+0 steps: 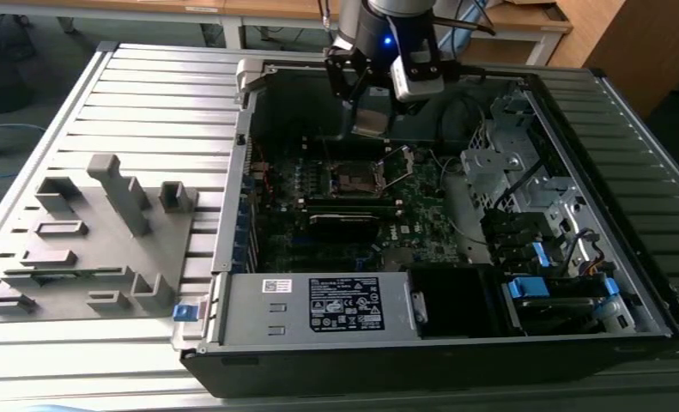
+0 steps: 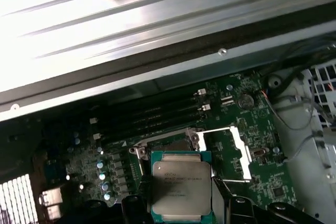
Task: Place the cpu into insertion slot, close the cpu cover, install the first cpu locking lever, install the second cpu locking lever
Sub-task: 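Place the cpu into insertion slot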
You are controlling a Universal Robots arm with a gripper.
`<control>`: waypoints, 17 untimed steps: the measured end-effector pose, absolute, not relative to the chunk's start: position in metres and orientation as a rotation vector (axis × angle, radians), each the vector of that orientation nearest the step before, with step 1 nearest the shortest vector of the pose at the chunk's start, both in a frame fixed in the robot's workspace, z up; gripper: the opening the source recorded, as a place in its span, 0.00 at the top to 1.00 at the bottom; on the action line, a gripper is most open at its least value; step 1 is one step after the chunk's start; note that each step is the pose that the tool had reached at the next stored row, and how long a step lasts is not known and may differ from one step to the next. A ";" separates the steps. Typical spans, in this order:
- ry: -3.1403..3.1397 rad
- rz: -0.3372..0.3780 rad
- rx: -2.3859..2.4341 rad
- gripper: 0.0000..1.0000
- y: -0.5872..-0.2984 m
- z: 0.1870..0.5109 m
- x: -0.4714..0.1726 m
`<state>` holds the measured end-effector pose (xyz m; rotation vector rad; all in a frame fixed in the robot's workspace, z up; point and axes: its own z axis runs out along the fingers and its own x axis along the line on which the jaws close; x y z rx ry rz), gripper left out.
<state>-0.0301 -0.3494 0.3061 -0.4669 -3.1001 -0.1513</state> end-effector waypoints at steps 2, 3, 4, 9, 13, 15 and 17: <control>-3.093 -0.152 -0.523 0.46 -0.349 0.306 -0.030; -3.089 -0.152 -0.551 0.46 -0.349 0.305 -0.030; -3.085 -0.152 -0.579 0.46 -0.349 0.305 -0.030; -3.059 -0.152 -0.720 0.46 -0.349 0.304 -0.030; -3.035 -0.151 -0.831 0.46 -0.349 0.303 -0.030; -3.020 -0.151 -0.888 0.46 -0.349 0.303 -0.030; -3.006 -0.151 -0.943 0.46 -0.349 0.302 -0.030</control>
